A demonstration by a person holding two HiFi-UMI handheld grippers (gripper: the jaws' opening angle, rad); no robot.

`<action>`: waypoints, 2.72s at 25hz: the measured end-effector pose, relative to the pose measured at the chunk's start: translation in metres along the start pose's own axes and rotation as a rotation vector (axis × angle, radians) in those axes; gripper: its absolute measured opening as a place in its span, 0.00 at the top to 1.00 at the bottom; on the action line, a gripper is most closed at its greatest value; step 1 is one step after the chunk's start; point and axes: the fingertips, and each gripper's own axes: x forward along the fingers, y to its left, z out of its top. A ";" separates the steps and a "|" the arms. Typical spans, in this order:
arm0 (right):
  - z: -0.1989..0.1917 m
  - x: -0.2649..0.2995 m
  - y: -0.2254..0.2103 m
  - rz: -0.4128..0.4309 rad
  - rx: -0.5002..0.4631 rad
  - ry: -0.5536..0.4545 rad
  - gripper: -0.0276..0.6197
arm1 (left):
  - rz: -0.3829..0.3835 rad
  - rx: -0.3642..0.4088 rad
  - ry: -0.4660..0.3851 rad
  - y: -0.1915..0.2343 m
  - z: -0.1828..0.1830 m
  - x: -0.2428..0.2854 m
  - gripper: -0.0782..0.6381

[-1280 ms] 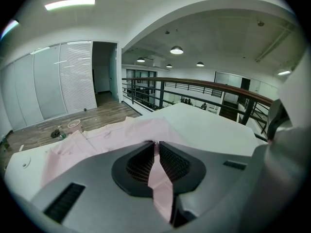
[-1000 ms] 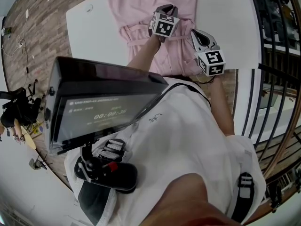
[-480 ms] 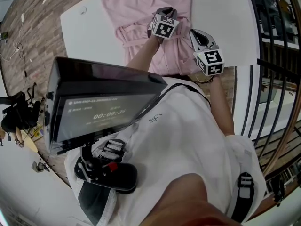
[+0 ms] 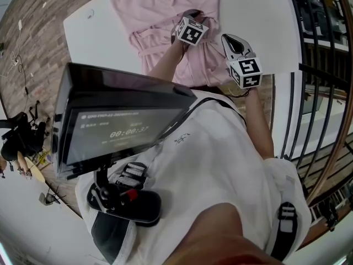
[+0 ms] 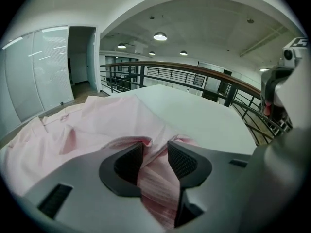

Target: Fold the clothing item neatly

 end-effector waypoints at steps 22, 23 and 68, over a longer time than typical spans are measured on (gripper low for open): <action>0.011 0.081 -0.001 0.115 -0.116 -0.014 0.95 | 0.081 -0.202 -0.138 0.031 -0.008 -0.065 0.63; 0.011 0.090 -0.001 0.118 -0.140 -0.008 0.95 | 0.096 -0.208 -0.138 0.036 -0.012 -0.069 0.63; 0.027 0.210 -0.051 -0.020 -0.634 0.134 0.93 | 0.315 -0.351 -0.164 0.105 -0.085 -0.183 0.87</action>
